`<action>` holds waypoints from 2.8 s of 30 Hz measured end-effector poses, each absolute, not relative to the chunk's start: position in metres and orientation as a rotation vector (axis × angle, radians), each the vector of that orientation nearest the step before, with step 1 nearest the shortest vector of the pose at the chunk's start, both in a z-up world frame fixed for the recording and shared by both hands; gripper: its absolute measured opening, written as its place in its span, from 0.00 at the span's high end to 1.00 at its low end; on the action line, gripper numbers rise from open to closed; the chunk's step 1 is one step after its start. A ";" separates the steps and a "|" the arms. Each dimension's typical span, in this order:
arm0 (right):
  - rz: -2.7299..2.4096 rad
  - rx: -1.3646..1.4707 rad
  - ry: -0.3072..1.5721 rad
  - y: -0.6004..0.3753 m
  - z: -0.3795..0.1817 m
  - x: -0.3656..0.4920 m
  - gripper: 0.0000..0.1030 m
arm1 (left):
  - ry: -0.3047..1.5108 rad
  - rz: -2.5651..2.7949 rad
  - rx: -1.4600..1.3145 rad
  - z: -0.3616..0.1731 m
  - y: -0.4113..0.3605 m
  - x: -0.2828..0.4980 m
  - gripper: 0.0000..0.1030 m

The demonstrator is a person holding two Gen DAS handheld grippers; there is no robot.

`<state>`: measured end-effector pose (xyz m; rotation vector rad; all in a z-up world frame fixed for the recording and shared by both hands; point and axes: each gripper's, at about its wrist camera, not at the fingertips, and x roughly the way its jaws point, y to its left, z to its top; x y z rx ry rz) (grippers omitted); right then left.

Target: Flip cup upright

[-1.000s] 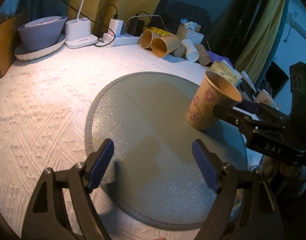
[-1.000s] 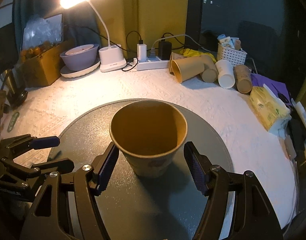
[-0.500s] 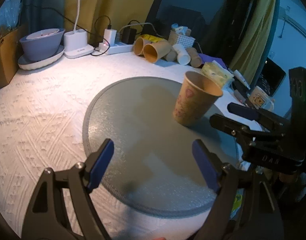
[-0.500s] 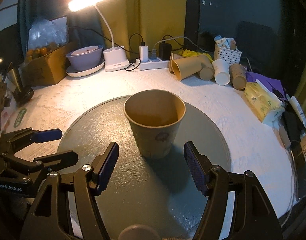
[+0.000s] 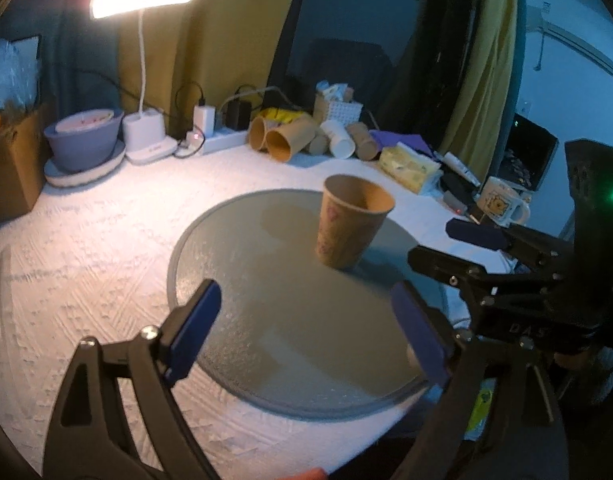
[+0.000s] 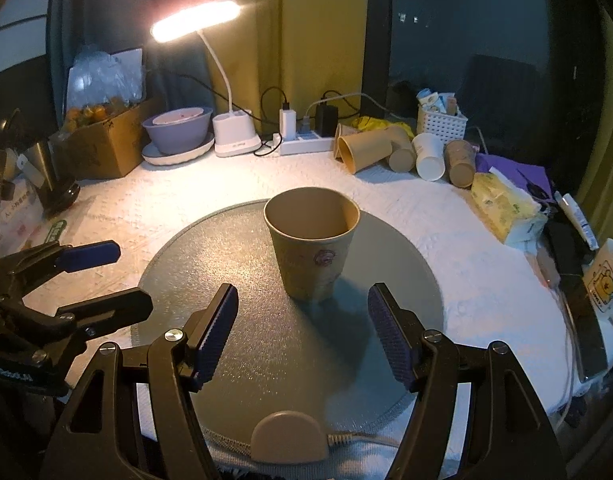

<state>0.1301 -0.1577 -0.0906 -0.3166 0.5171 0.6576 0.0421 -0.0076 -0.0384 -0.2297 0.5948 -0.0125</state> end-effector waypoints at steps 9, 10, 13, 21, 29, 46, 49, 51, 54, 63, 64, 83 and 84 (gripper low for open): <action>0.649 -0.302 0.458 -0.174 -0.070 0.108 0.31 | 0.519 -0.007 -0.189 -0.012 -0.017 0.026 0.14; 0.648 -0.300 0.447 -0.176 -0.067 0.104 0.31 | 0.511 -0.003 -0.183 -0.009 -0.018 0.024 0.14; 0.643 -0.294 0.423 -0.180 -0.059 0.096 0.31 | 0.483 0.004 -0.161 0.000 -0.022 0.019 0.14; 0.620 -0.281 0.374 -0.190 -0.042 0.074 0.31 | 0.404 0.018 -0.128 0.021 -0.027 -0.002 0.14; 0.592 -0.257 0.327 -0.202 -0.027 0.055 0.30 | 0.332 0.031 -0.081 0.039 -0.035 -0.018 0.13; 0.558 -0.237 0.241 -0.222 -0.002 0.032 0.29 | 0.209 0.043 -0.128 0.070 -0.028 -0.045 0.13; 0.551 -0.229 0.247 -0.224 -0.003 0.035 0.29 | 0.210 0.044 -0.125 0.070 -0.029 -0.047 0.13; 0.553 -0.224 0.252 -0.225 -0.003 0.035 0.29 | 0.210 0.042 -0.123 0.070 -0.029 -0.047 0.13; 0.564 -0.222 0.254 -0.226 -0.003 0.035 0.29 | 0.207 0.042 -0.124 0.071 -0.029 -0.047 0.13; 0.583 -0.223 0.262 -0.223 -0.005 0.034 0.29 | 0.207 0.033 -0.125 0.071 -0.029 -0.047 0.13; 0.583 -0.222 0.262 -0.223 -0.005 0.034 0.29 | 0.206 0.034 -0.124 0.071 -0.029 -0.047 0.13; 0.582 -0.223 0.263 -0.222 -0.005 0.033 0.29 | 0.205 0.037 -0.126 0.071 -0.030 -0.047 0.13; 0.582 -0.223 0.263 -0.222 -0.005 0.033 0.29 | 0.205 0.037 -0.126 0.071 -0.030 -0.047 0.13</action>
